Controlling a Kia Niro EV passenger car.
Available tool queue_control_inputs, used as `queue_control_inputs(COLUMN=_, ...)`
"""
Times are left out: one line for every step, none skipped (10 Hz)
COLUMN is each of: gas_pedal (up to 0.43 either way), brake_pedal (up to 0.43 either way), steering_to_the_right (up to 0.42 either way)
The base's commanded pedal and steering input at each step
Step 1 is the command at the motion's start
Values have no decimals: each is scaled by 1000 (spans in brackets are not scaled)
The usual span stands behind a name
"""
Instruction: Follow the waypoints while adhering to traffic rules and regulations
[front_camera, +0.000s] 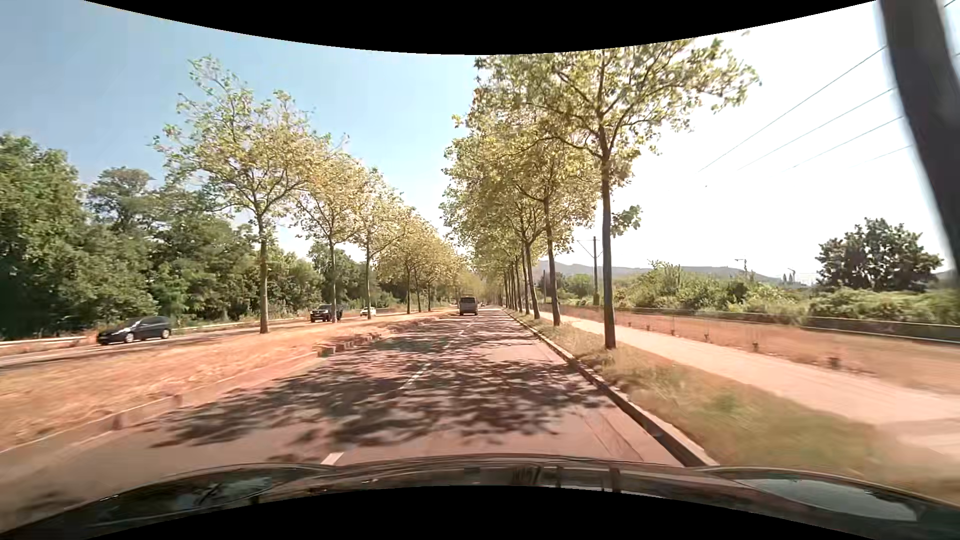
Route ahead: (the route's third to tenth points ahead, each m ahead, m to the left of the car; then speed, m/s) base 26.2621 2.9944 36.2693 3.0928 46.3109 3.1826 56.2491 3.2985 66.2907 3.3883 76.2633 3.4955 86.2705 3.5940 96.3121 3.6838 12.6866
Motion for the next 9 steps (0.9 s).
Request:
queue_control_inputs(gas_pedal=87, brake_pedal=0, steering_to_the_right=-1)
queue_control_inputs(gas_pedal=87, brake_pedal=0, steering_to_the_right=-1)
queue_control_inputs(gas_pedal=87, brake_pedal=0, steering_to_the_right=-1)
queue_control_inputs(gas_pedal=87, brake_pedal=0, steering_to_the_right=-1)
queue_control_inputs(gas_pedal=87, brake_pedal=0, steering_to_the_right=-1)
queue_control_inputs(gas_pedal=87, brake_pedal=0, steering_to_the_right=-1)
queue_control_inputs(gas_pedal=87, brake_pedal=0, steering_to_the_right=-1)
queue_control_inputs(gas_pedal=87, brake_pedal=0, steering_to_the_right=-1)
queue_control_inputs(gas_pedal=87, brake_pedal=0, steering_to_the_right=-1)
